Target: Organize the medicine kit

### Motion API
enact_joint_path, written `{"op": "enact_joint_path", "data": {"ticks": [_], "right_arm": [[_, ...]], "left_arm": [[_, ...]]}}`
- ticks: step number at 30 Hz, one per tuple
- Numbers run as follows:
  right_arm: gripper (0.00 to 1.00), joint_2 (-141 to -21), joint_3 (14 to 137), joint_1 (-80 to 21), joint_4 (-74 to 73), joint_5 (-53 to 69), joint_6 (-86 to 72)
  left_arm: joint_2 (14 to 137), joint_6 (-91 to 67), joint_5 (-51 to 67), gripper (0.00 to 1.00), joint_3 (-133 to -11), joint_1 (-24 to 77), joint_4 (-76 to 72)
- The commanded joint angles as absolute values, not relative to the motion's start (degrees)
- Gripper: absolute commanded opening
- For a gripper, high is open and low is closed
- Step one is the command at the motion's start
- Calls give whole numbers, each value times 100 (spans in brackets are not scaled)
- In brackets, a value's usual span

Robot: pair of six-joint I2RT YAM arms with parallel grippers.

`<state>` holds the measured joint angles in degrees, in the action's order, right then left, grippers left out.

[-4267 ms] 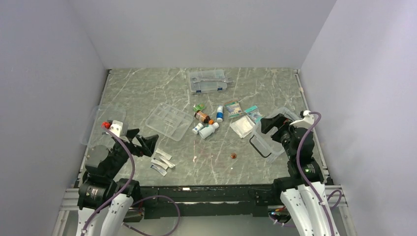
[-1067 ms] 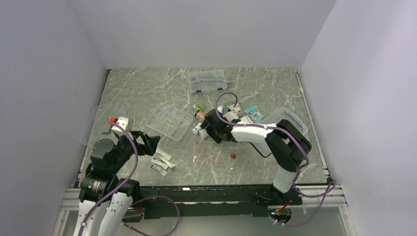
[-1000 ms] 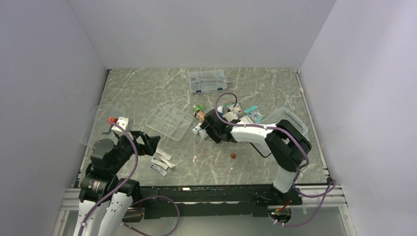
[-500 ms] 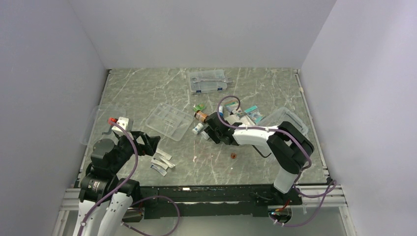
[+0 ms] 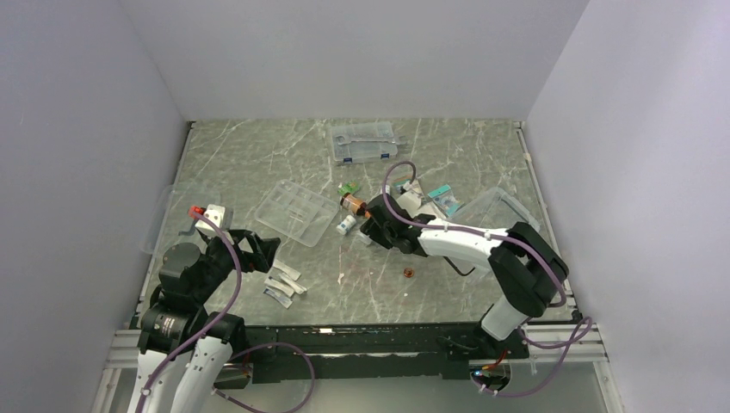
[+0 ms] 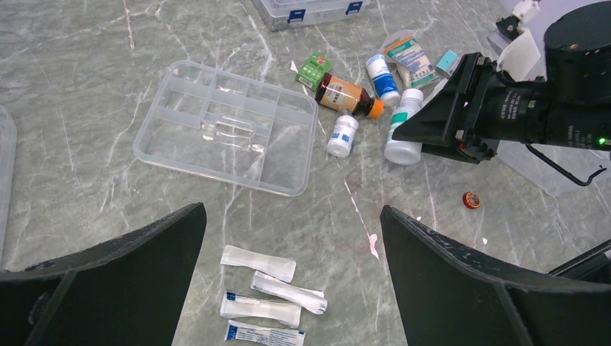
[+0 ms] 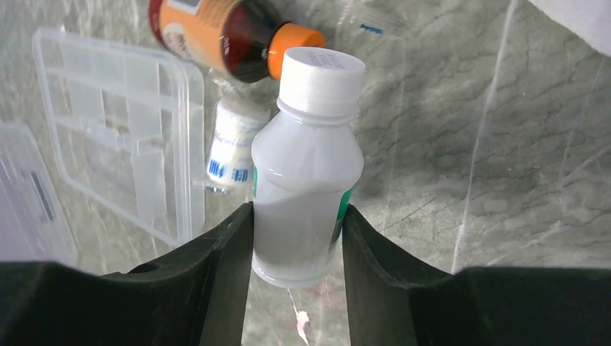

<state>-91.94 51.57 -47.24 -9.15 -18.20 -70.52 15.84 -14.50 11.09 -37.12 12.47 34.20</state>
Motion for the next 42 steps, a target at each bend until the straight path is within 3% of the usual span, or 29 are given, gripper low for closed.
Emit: {"op": "enact_joint_path", "data": {"ticks": [1,9,19,25,34,42], "right_arm": [[0,-8741,5565,-4753,-1100,-1615,-5725],[0,-7724,5982,-4755,-2077,-1820,-4557],[0,-6711,6845,-4755,-4416,-3276,-3413],[0,-6113,6960,-4748,-5462,-4154,-3338],[0,-6265,7012,-4626,-7280,-5237,-4389],[0,-6188,6289,-3552,-6807,-4904,-4048]], "left_arm": [[1608,-1505,1080,99,-3841,1266,3332],[1614,-1504,1128,99,-3836,1266,3318],[1608,-1504,1167,99,-3832,1292,3312],[1604,-1503,1160,99,-3832,1318,3314],[1644,-1514,1173,99,-3838,1331,3313],[1657,-1504,1124,99,-3841,1418,3340]]}}
